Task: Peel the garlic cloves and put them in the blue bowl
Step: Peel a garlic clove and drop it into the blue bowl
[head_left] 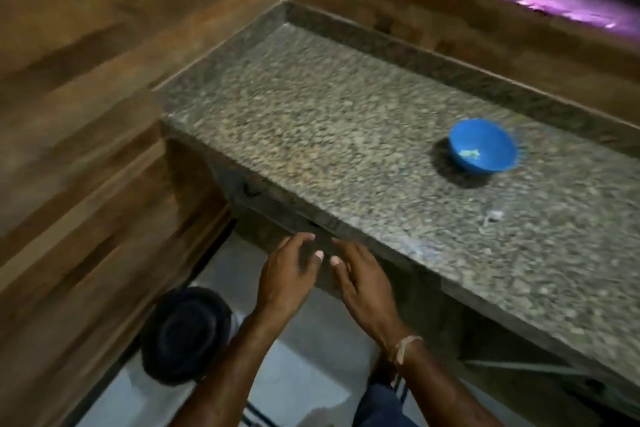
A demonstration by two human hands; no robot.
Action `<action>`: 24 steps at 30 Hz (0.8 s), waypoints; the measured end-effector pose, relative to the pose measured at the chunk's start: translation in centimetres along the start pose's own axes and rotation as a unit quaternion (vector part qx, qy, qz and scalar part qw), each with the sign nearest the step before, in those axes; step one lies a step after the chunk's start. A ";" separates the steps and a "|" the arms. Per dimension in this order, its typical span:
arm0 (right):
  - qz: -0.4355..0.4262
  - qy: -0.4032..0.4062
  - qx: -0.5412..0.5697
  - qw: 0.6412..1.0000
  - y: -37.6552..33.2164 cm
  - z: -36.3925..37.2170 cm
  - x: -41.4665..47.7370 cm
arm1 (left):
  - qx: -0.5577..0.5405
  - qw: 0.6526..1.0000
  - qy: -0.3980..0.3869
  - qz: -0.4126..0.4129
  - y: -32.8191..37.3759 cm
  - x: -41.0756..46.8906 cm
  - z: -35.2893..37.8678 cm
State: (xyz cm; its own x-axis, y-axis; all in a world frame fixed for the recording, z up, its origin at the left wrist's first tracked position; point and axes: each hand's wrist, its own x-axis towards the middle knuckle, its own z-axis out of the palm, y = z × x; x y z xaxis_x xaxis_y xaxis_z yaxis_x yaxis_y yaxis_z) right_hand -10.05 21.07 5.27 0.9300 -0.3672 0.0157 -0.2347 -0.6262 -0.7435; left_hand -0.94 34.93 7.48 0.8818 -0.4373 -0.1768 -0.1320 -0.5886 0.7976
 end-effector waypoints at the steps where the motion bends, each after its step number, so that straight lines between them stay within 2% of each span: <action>1: 0.010 0.014 0.009 1.000 1.9 -2.3 0.5 | 0.004 1.000 -0.008 0.018 2.0 1.1 2.3; 4: 0.036 0.052 0.019 0.998 8.1 -8.3 1.7 | 0.006 0.999 -0.035 0.030 7.3 4.6 9.2; 10: 0.089 0.062 0.018 0.994 17.9 -16.9 2.3 | 0.027 0.995 -0.093 0.013 13.5 8.7 20.5; 13: 0.105 0.088 -0.007 0.990 21.7 -20.2 2.5 | 0.050 0.992 -0.115 0.011 15.7 10.1 24.8; 18: 0.157 0.155 -0.094 0.971 27.1 -23.7 2.9 | 0.134 0.978 -0.142 0.070 17.4 11.6 30.2; 24: 0.239 0.084 -0.170 0.952 29.4 -24.5 5.2 | 0.164 0.961 -0.157 0.156 16.8 12.9 31.4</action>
State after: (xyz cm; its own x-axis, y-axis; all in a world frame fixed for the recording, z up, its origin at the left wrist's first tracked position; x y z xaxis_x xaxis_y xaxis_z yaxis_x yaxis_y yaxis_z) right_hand -19.06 -16.10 -0.12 0.6421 -0.7534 -0.1415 -0.7245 -0.5361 -0.4332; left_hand -6.02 -1.92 0.51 0.6024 -0.7809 -0.1652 -0.5495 -0.5558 0.6238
